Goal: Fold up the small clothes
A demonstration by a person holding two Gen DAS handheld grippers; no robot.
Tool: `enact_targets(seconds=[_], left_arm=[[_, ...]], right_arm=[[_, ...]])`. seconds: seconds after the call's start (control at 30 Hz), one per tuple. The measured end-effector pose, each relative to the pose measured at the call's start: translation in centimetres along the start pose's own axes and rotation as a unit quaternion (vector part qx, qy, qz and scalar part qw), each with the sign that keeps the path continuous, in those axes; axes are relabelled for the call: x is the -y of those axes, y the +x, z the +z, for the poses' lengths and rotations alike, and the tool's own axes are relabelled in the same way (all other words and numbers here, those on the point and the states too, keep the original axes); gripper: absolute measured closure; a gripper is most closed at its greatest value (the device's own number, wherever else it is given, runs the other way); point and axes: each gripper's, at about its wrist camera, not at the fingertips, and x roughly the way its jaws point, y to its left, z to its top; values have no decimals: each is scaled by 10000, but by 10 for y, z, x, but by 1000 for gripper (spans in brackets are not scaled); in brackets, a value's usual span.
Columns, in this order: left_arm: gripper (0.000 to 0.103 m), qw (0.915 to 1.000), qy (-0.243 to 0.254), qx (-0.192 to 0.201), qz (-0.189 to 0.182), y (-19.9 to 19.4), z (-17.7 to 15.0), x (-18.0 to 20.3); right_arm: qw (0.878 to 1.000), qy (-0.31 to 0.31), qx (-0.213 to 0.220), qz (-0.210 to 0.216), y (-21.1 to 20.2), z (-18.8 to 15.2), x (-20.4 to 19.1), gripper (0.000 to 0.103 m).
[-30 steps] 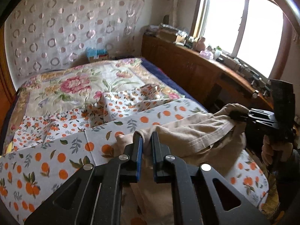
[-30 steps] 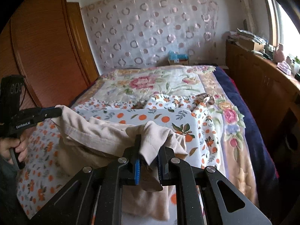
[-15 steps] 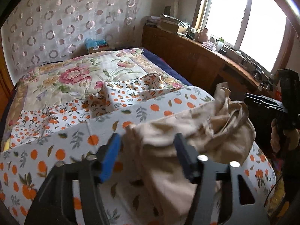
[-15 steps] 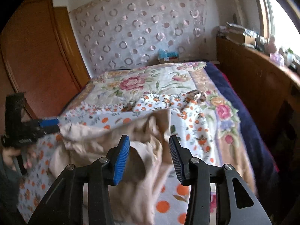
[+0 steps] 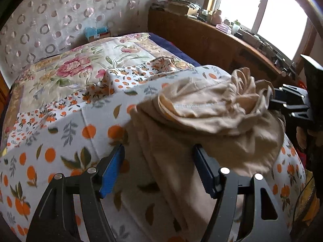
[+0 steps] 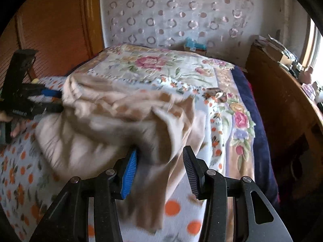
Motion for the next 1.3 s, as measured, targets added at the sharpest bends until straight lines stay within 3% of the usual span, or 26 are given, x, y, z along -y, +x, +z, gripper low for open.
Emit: enact_targets(seconds=[0.1, 0.2, 0.3, 0.43, 0.57, 0.6, 0.67, 0.73, 0.77, 1.03, 1.17, 1.3], left_arm=[[33, 10000, 15, 82, 30, 2, 13, 0], [33, 9999, -59, 84, 77, 9, 24, -5], [33, 9994, -172, 116, 291, 18, 34, -11], [33, 9983, -401, 213, 368, 20, 41, -23], [33, 9974, -508, 165, 475, 22, 41, -33], [33, 9974, -508, 149, 495, 22, 41, -34], [33, 9970, -540, 144, 531, 22, 38, -37], [33, 9969, -565, 164, 523, 20, 36, -37], [33, 9969, -572, 175, 517, 18, 35, -37], [33, 9986, -453, 185, 225, 5, 22, -26], [33, 9989, -452, 47, 78, 12, 19, -21], [33, 9983, -576, -55, -26, 21, 17, -23]], right_arm=[[9999, -48, 82, -72, 10, 17, 3, 56], [9994, 46, 233, 254, 18, 31, 8, 78], [9976, 414, 357, 418, 22, 41, 24, 91], [9903, 1210, 290, 621, 28, 41, 53, 94], [9874, 1571, -64, 183, 42, 39, 67, 94], [9867, 1601, -223, 201, 47, 39, 67, 93], [9869, 1507, -570, 56, 60, 39, 62, 82], [9881, 1400, -606, -181, 62, 41, 59, 61], [9882, 1396, -609, -150, 61, 40, 60, 58], [9906, 1319, -321, 163, 23, 27, 54, 51], [9905, 1229, -356, 502, 21, 14, 39, 50], [9898, 1233, -597, 392, 31, 6, 37, 50]])
